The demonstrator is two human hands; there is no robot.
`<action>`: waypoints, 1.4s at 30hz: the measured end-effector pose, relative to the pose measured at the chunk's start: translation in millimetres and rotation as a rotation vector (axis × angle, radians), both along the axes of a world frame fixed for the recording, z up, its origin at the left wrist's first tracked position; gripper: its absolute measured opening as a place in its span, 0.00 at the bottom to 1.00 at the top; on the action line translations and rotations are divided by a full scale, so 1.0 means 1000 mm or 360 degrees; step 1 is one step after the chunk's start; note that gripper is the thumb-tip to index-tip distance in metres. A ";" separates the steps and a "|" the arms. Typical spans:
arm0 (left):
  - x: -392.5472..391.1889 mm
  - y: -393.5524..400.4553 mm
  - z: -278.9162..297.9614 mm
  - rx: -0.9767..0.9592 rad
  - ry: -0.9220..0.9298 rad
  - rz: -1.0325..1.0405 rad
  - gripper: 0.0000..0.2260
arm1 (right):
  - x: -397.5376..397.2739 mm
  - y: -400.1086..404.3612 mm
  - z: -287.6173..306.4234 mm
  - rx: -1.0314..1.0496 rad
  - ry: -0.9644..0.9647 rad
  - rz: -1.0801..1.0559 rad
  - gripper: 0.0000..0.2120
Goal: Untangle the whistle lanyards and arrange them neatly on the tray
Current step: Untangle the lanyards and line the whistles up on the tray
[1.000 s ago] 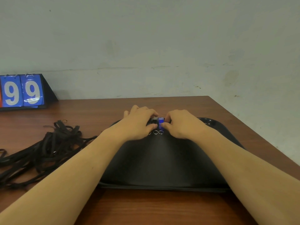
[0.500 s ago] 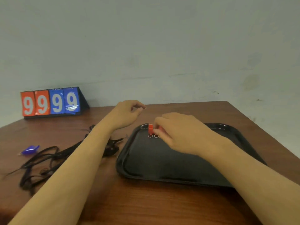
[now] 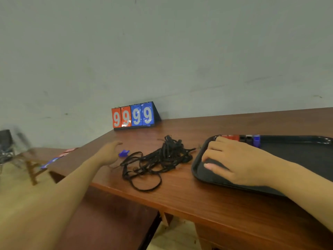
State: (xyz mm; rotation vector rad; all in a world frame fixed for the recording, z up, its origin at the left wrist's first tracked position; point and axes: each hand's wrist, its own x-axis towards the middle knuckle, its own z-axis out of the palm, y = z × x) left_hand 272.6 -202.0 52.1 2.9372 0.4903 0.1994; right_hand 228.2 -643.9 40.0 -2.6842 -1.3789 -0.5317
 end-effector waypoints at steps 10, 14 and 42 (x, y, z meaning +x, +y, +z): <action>0.025 0.000 -0.059 -0.0465 -0.0572 -0.0028 0.14 | 0.013 -0.008 -0.004 0.0021 0.0024 -0.0090 0.27; 0.019 0.004 -0.059 -0.0734 -0.0657 -0.0117 0.14 | 0.012 -0.007 -0.002 0.0013 -0.0032 -0.0132 0.22; 0.032 0.012 -0.065 -0.0352 -0.0339 -0.0380 0.11 | 0.094 0.203 -0.034 -0.0056 0.0707 -0.0596 0.26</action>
